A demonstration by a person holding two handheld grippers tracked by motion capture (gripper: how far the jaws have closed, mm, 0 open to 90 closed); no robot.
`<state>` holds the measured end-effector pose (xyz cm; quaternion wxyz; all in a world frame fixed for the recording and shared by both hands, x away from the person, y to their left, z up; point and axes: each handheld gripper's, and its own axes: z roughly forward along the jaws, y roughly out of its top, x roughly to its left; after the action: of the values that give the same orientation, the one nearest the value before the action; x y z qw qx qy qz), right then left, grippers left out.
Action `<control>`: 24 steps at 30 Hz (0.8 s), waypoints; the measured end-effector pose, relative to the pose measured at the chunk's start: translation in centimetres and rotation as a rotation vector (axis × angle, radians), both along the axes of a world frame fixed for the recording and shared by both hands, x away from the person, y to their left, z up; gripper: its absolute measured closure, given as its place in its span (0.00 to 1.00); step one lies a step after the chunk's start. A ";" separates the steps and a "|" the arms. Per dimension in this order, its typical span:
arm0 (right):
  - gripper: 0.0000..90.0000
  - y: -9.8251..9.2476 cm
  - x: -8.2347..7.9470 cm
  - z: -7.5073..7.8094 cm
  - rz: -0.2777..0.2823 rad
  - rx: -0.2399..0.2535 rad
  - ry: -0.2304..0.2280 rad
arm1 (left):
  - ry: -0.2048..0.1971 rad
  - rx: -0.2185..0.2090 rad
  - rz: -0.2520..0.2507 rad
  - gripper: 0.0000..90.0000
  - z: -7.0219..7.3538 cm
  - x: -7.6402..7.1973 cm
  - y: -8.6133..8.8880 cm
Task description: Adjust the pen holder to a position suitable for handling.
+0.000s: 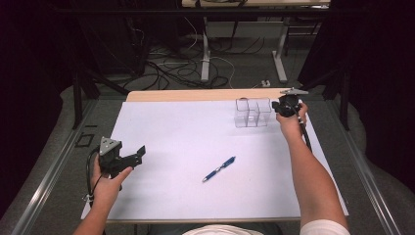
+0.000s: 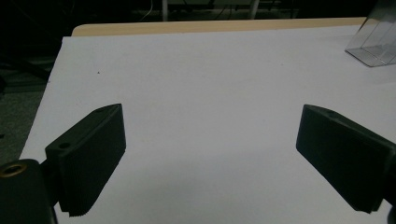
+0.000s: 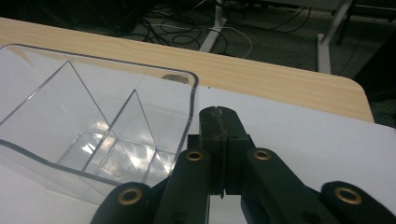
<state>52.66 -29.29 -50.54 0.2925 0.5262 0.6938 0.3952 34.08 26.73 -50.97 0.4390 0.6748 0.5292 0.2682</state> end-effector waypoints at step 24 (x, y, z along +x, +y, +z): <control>1.00 2.0 -0.3 -0.2 0.091 -0.012 0.012 | 0.002 0.007 -0.006 0.10 -0.1 0.1 -0.1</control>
<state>52.37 -27.31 -50.70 0.2733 0.4947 0.7210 0.4010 34.16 26.60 -51.05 0.4368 0.6783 0.5267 0.2679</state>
